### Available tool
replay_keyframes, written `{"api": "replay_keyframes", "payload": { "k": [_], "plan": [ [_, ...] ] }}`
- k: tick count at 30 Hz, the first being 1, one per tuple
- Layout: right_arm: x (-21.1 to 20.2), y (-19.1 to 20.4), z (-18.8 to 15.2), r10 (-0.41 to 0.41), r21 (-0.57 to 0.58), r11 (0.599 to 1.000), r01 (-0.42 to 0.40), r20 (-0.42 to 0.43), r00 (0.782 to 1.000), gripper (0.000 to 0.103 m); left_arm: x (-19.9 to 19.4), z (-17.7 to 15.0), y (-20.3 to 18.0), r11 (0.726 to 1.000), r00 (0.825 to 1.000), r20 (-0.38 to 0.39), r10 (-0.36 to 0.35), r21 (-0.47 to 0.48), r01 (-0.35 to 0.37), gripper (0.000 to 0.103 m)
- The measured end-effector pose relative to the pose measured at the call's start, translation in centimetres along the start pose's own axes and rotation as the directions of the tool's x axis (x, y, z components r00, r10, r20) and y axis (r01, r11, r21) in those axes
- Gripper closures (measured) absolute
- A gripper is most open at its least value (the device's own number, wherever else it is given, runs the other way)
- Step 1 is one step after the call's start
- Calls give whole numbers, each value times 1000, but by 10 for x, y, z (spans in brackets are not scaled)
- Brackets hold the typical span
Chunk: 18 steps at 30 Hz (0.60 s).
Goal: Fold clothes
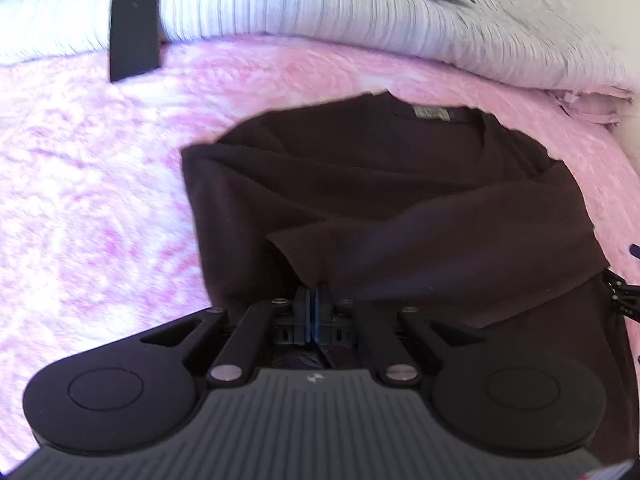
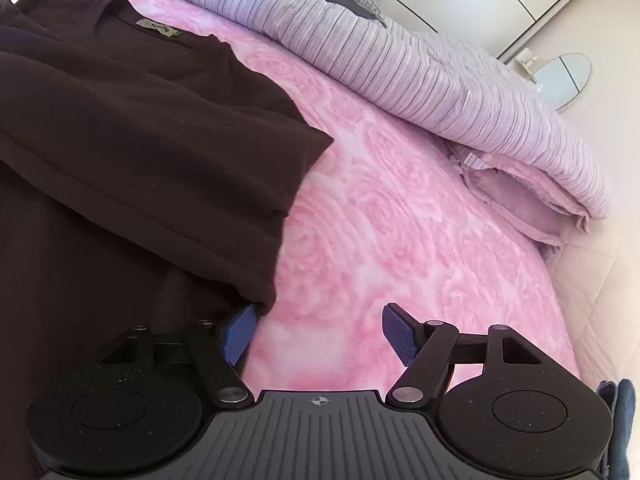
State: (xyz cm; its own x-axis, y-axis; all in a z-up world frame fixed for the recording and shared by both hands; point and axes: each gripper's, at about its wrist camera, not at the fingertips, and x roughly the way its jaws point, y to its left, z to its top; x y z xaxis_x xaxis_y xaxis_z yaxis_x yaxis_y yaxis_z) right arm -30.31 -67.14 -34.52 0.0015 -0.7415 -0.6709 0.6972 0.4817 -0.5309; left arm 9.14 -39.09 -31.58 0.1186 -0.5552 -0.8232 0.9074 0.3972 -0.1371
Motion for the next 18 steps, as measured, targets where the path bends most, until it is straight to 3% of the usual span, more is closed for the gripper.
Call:
{"api": "replay_keyframes", "payload": {
  "k": [3,7,11,15,18],
  "plan": [
    [3,-4,2,2,23,1000,-1,-12,1000,33,-14,3,0,998,997,53,53,14,-54,103],
    [3,8,0,6,14,1000,-6,-43,999,33,10,-6,11,996,993,-85,87,29,-85,103],
    [-5,13,-1,-14,28,999,16,-77,997,33,-3,-5,27,997,999,-21,27,-70,-28,101],
    [-21,17,1,-7,46,999,11,-79,997,33,-4,6,36,989,998,38,-58,-134,62,80],
    [-36,25,4,9,50,999,-6,-68,998,33,19,18,39,984,994,8,-106,-146,106,77]
  ]
}}
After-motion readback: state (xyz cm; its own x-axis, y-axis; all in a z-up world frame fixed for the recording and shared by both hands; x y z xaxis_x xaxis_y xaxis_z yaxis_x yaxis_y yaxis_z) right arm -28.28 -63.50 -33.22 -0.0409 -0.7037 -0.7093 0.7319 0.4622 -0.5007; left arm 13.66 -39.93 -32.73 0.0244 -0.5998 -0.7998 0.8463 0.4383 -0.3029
